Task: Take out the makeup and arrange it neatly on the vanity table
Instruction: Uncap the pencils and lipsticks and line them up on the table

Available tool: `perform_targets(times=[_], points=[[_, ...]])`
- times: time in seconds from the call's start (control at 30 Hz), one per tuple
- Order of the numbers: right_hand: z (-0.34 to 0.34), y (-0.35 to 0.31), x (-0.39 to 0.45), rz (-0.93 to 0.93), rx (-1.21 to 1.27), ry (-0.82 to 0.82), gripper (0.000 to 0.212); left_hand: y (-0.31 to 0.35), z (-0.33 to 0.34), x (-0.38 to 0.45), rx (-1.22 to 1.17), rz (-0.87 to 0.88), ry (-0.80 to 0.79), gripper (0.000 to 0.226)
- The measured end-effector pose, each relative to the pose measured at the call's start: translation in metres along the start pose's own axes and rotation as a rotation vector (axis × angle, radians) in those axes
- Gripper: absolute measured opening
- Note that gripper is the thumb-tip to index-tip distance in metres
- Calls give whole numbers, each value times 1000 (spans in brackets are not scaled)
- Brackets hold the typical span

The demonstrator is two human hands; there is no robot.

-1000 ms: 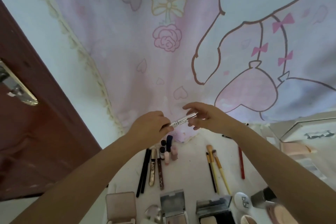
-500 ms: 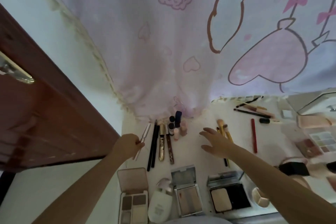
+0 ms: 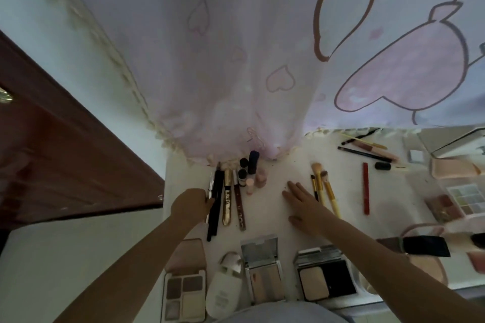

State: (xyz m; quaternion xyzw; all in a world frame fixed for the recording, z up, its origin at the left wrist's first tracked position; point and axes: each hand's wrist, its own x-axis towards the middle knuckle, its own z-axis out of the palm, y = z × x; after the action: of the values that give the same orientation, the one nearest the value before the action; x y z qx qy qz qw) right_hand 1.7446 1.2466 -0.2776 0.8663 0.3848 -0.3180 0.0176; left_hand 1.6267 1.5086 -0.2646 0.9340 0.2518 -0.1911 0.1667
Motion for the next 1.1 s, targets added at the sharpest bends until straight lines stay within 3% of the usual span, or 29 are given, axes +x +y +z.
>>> perform_targets(times=[0.2,0.33,0.43,0.6,0.67,0.8,0.93,1.1], points=[[-13,1,-2,11,79,-10,62,2,1,-5,92,23,48,39],[-33,15,-19,77,294,136,45,11,-8,-15,231,80,49,38],[-56,39,-30,177,310,204,34,36,-20,-26,280,193,-13,36],[-97,94,-42,419,203,120,30,113,-22,-41,204,514,-30,36],[-101,111,-41,528,222,77,27,146,-15,-35,161,566,-35,36],[-85,121,-31,750,524,25,24,189,14,-6,113,487,-109,44],[-72,122,-18,799,633,253,18,185,46,19,183,339,-199,76],[-62,128,-4,766,562,348,56,165,70,26,211,365,-164,80]])
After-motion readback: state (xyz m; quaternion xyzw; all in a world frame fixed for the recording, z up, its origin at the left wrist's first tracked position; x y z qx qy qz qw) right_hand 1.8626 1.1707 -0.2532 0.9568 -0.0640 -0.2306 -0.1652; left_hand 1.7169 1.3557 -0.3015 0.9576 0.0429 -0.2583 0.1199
